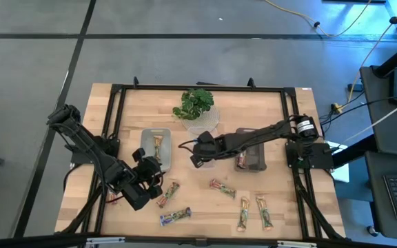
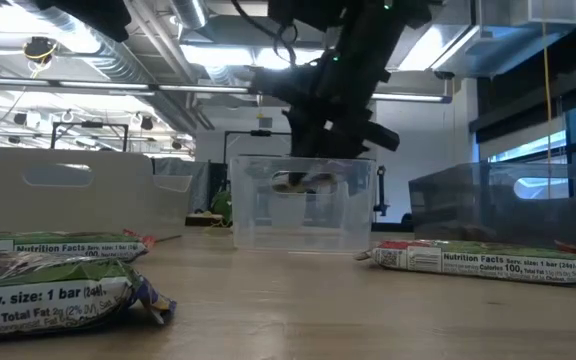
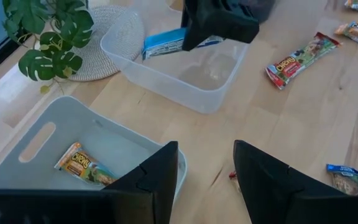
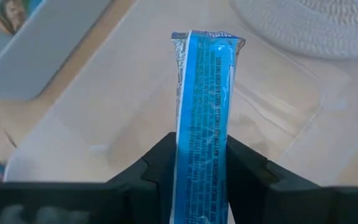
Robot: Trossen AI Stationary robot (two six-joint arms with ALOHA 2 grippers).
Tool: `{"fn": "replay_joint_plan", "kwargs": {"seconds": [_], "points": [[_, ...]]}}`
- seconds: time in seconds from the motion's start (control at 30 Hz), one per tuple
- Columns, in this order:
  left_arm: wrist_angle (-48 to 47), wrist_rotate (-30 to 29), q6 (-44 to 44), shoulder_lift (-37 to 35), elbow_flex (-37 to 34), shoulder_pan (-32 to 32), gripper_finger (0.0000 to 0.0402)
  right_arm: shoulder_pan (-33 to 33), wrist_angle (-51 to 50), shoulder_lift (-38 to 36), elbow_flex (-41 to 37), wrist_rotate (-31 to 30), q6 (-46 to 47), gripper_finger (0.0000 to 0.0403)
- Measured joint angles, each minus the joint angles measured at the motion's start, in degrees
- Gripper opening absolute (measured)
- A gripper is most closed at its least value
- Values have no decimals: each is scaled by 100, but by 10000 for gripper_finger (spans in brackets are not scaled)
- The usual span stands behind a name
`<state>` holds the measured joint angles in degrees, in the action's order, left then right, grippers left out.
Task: Pick and place Granola Bars by type
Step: Put the right blue granola bar into the transparent bin
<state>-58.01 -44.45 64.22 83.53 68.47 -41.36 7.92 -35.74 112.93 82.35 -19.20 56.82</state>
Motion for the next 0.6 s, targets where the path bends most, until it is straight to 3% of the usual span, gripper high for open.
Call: {"fn": "replay_joint_plan", "kwargs": {"seconds": [0.6], "points": [[-1, -4, -5, 0, 0, 0, 149, -2, 36, 139, 0, -12, -157, 127]]}}
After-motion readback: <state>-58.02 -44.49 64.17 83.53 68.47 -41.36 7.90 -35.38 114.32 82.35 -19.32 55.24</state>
